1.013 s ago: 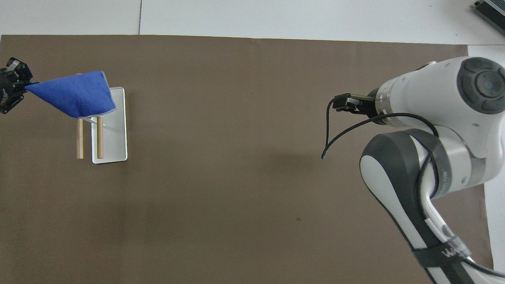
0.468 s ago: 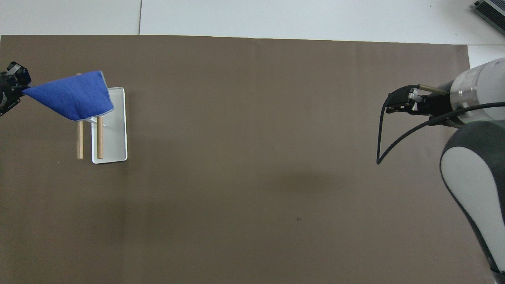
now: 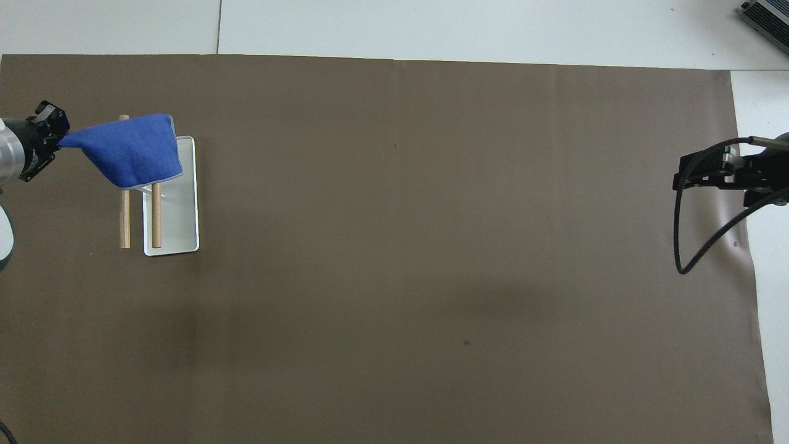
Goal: Right arm passes towel to left arm to hang
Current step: 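Lower the towel over the wooden rods with the left gripper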
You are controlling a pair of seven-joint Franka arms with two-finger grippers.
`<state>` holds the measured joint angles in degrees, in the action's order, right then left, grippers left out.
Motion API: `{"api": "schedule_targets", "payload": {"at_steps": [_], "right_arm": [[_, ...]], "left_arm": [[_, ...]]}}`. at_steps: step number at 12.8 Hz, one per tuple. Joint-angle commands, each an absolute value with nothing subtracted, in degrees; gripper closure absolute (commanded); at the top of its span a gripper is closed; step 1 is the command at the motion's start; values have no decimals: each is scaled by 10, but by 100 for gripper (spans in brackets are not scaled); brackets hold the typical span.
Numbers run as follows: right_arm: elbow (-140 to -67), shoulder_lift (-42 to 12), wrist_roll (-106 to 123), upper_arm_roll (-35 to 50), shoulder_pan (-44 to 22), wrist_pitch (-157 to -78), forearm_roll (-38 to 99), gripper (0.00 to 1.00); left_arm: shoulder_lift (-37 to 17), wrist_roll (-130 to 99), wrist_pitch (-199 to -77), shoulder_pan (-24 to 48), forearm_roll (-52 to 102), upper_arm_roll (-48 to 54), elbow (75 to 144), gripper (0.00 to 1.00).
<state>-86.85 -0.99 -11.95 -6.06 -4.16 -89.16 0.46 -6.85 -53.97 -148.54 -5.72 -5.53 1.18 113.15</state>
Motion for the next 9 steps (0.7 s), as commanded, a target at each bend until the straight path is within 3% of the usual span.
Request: {"api": "schedule_targets", "payload": {"at_steps": [1,5,9], "right_arm": [[-864,10,-105,-69,-45,-852,-6,0],[-923,44,-110,-66,-46,-853,-6,0],[-916,40,-100,-62,-46,-854,-5,0]], "left_arm": [[-66,-571,-1547,-50,-63,12,1176,100],[-68,-564,-1574,-51,-63,14,1208,100],[-76,-542,-1579,-57,-63,11,1207,100]]}}
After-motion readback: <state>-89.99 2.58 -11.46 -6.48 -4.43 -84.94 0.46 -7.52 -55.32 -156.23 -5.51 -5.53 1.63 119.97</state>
